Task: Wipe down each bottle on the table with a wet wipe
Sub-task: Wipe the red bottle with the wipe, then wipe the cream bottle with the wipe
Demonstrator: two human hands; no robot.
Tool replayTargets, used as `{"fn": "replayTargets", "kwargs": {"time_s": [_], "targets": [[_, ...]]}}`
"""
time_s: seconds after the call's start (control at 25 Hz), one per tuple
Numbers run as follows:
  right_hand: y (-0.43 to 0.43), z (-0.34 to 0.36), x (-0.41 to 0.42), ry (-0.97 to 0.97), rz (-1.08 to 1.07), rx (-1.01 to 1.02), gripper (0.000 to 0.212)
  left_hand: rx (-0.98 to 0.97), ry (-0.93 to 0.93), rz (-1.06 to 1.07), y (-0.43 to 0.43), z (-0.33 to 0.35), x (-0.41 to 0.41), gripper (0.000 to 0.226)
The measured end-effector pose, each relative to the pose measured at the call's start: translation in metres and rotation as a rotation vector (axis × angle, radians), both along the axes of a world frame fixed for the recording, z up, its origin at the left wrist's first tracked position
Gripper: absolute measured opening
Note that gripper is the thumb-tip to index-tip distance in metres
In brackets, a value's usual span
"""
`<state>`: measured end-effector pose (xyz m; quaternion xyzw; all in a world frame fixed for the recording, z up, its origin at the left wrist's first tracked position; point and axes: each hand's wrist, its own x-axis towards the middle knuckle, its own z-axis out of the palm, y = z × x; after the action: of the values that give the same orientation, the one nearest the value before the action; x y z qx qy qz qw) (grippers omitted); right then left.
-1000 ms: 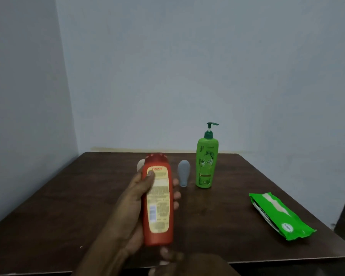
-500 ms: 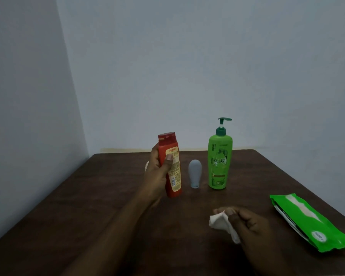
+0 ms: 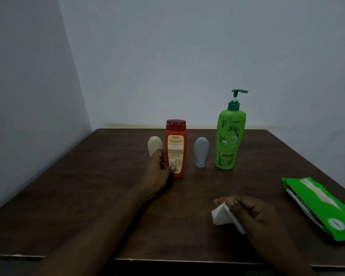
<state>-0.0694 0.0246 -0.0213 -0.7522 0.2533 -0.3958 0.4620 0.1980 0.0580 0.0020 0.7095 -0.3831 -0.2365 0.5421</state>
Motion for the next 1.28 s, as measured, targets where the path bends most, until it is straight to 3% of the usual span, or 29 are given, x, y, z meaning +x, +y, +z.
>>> {"fn": "replayTargets", "kwargs": {"time_s": [0.16,0.52,1.08,1.2,1.28], "targets": [[0.001,-0.001,-0.001,0.017,-0.012,-0.009,0.022,0.057,-0.112,0.058,-0.019,-0.004,-0.002,0.051],[0.002,0.001,0.0,-0.002,-0.02,-0.04,0.02,0.067,-0.176,0.121,-0.05,-0.007,-0.004,0.045],[0.003,-0.001,0.0,0.008,-0.017,-0.019,0.024,0.062,-0.169,0.114,-0.044,-0.008,-0.004,0.048],[0.001,0.001,-0.001,-0.003,0.008,0.036,0.025,0.055,-0.166,0.132,-0.033,-0.012,-0.01,0.056],[0.001,0.002,0.0,-0.049,-0.003,0.143,0.024,0.059,-0.159,0.209,-0.022,-0.019,-0.012,0.049]]}}
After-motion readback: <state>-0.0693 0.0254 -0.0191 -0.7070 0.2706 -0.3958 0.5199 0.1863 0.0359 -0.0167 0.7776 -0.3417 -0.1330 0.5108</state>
